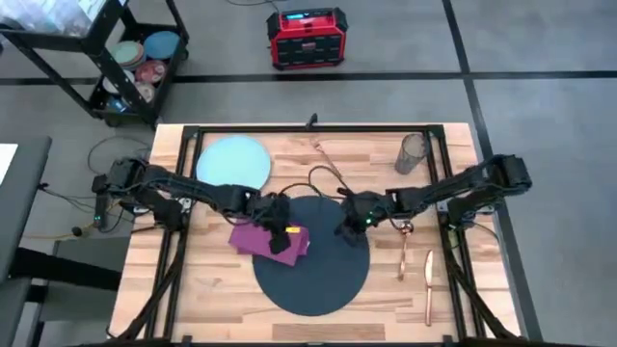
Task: Set table place
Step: Fold the pink table napkin
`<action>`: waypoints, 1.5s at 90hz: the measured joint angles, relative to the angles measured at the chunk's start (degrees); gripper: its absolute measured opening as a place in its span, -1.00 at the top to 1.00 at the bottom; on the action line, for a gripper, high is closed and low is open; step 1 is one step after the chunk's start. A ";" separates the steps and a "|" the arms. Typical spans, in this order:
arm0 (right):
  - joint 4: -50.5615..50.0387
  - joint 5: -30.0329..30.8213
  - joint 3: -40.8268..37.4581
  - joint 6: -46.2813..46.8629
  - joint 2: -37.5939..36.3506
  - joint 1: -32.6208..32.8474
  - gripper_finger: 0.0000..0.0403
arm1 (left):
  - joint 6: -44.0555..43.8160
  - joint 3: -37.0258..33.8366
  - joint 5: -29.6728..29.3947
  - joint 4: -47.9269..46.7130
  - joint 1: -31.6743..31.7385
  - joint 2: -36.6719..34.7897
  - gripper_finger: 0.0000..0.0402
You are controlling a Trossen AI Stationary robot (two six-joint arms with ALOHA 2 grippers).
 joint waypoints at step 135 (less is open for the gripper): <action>-9.30 -5.86 23.50 -6.92 17.07 -6.05 1.00 | -11.94 0.00 -19.32 -8.44 -10.62 -0.75 1.00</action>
